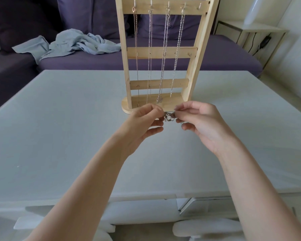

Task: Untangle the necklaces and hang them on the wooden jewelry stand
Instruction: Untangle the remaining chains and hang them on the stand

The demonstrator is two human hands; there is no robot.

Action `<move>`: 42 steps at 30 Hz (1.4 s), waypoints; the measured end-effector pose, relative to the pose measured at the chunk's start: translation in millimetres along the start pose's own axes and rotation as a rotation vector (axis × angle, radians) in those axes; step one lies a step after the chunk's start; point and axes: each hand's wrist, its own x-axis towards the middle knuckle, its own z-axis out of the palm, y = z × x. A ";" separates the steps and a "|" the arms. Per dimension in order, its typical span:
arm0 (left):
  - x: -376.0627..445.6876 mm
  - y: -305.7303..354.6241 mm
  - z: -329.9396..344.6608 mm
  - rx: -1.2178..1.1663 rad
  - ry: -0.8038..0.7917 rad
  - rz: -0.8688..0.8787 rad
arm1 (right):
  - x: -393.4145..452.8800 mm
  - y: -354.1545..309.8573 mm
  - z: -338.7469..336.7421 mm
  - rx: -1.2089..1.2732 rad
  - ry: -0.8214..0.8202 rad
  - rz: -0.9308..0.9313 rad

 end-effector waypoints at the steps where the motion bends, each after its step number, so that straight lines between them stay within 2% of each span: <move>1: 0.6 0.7 -0.1 -0.083 -0.006 -0.004 | -0.2 -0.7 0.9 0.017 -0.036 -0.014; 3: 2.5 1.8 -0.3 -0.200 0.015 -0.002 | -0.7 -1.0 2.6 0.005 -0.132 -0.025; 5: 4.3 1.5 -0.8 -0.188 0.071 0.011 | -1.1 0.8 4.0 -0.067 -0.199 -0.028; 8: 4.5 -1.3 -0.8 0.036 0.143 0.071 | -0.1 2.7 3.6 -0.127 -0.205 -0.017; 11: 2.0 -1.4 0.3 0.165 0.115 0.151 | -0.3 3.0 1.5 -0.090 -0.215 0.025; 14: 0.4 -0.3 -0.6 0.199 0.081 0.179 | 0.5 5.4 1.2 -0.064 -0.167 0.046; 18: 2.3 -1.7 -2.9 0.286 0.099 0.210 | 2.8 7.0 2.2 -0.186 -0.090 0.005; 24: 4.8 -5.5 0.0 0.573 0.088 0.308 | 3.8 9.1 3.2 -0.393 -0.049 0.003; 30: 5.1 -7.7 2.1 0.650 -0.029 0.335 | 4.3 11.0 6.3 -0.127 -0.075 0.158; 35: 4.3 -5.8 3.0 0.588 -0.066 0.328 | 4.1 12.1 10.1 -0.148 -0.070 0.109; 39: 0.1 -1.0 -1.1 0.402 -0.123 0.116 | 4.5 14.5 11.9 -0.299 -0.091 -0.016; 42: -3.2 2.2 -7.5 0.183 -0.209 -0.029 | 4.0 11.9 8.2 -0.244 -0.171 -0.068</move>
